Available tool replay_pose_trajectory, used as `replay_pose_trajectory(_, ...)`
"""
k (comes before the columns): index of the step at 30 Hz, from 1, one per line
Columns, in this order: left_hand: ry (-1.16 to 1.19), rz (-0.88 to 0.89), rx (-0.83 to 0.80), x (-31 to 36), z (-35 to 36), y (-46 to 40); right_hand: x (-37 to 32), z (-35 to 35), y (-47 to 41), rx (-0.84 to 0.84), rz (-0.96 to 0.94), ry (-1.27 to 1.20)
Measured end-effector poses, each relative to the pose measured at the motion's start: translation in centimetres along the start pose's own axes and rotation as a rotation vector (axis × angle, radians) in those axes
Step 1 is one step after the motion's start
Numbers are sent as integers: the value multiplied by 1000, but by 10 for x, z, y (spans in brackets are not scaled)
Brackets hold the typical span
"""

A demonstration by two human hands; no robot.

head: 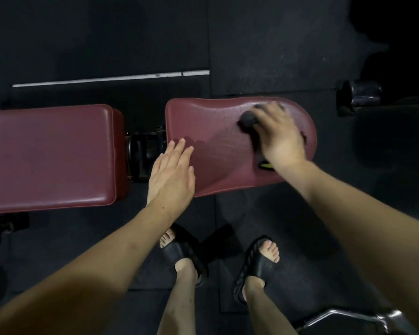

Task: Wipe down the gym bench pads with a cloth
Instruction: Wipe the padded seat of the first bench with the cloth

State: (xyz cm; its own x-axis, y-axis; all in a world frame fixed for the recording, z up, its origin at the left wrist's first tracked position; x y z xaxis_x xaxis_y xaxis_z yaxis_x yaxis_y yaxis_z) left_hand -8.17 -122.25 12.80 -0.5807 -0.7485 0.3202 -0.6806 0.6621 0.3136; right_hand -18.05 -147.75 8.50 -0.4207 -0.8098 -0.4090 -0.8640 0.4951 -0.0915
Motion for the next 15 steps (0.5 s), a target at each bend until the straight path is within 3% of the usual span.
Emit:
replay_pose_trajectory(3,17,-1,5,3,-4,-11,20,-9,0,111,263,28)
replay_pose_trajectory(6,29,-21,15,-4,-6,-16,-16,12,-19,229,529,36)
replay_pose_trajectory(7,23,-26,16,-8,-7,-16,-38,21,-29,254,526,18)
replay_pose_trajectory(9,3,-25,8,-13,-9,-15,-90,39,-49,233,321,-24)
replay_pose_trajectory(11,-20,-34,-12,-17,-11,-15,-129,52,-54,102,62,-78)
replay_pose_trajectory(13,-28,-51,-26,-18,-11,-16,-121,49,-53,6,-85,-85)
replay_pose_trajectory(15,-24,-50,-31,-18,-11,-17,-78,34,-51,-31,-107,-61)
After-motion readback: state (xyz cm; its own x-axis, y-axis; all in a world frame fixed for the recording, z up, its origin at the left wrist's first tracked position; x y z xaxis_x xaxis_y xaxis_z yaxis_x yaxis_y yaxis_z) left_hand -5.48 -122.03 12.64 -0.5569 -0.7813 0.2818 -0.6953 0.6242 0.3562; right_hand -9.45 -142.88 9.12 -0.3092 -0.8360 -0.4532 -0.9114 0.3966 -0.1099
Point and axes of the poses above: each hand's wrist, its own y-axis away from the middle knuckle, its own z-axis out of the palm, x = y × z, the point moved 3 cm from there along -y, towards the middle knuckle, and after that the axes turned 2 degrees about y, right-handed, at the moved point
